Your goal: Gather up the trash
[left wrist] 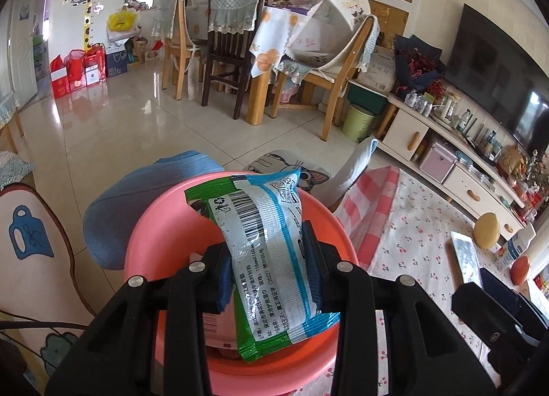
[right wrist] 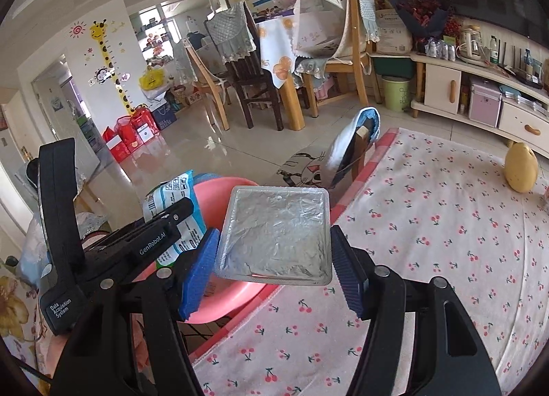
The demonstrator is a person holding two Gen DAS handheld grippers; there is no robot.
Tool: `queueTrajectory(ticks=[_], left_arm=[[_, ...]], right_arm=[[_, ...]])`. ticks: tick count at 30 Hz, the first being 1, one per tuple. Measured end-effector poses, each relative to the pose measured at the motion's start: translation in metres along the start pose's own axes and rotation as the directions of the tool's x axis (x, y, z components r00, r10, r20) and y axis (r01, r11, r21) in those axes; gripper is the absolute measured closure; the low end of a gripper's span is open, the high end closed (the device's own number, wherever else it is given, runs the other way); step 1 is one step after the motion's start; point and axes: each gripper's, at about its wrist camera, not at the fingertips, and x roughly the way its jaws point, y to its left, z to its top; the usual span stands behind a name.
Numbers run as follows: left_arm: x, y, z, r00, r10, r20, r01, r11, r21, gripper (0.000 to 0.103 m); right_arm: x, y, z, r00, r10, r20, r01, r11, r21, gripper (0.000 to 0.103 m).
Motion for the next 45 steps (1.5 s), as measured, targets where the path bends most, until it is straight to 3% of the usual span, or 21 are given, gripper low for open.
queueTrajectory(ticks=[17, 20, 23, 26, 35, 45], left_arm=[[0.019, 0.035, 0.01, 0.996, 0.079, -0.044, -0.082, 0.993, -0.083, 0.067], [0.023, 0.034, 0.01, 0.995, 0.086, -0.056, -0.09, 0.993, -0.075, 0.059], [0.021, 0.034, 0.01, 0.994, 0.104, -0.033, -0.106, 0.991, -0.08, 0.038], [0.02, 0.024, 0.008, 0.993, 0.112, -0.021, -0.113, 0.993, -0.041, 0.019], [0.007, -0.009, 0.006, 0.995, 0.09, 0.044, -0.093, 0.992, 0.085, 0.005], [-0.017, -0.049, -0.008, 0.992, 0.013, 0.122, -0.037, 0.98, 0.194, 0.004]], right_arm=[[0.077, 0.015, 0.002, 0.992, 0.077, -0.099, -0.074, 0.997, 0.035, 0.037], [0.082, 0.009, -0.004, 0.991, 0.068, -0.112, -0.062, 0.996, 0.061, 0.031], [0.077, 0.0, -0.01, 0.994, 0.025, -0.108, -0.015, 0.996, 0.093, 0.013], [0.065, -0.008, -0.013, 0.996, -0.01, -0.088, 0.018, 0.995, 0.098, 0.013], [0.023, -0.023, -0.036, 0.972, -0.224, -0.067, 0.225, 0.974, -0.001, 0.011], [-0.045, -0.054, -0.072, 0.928, -0.373, -0.012, 0.372, 0.928, -0.031, 0.01]])
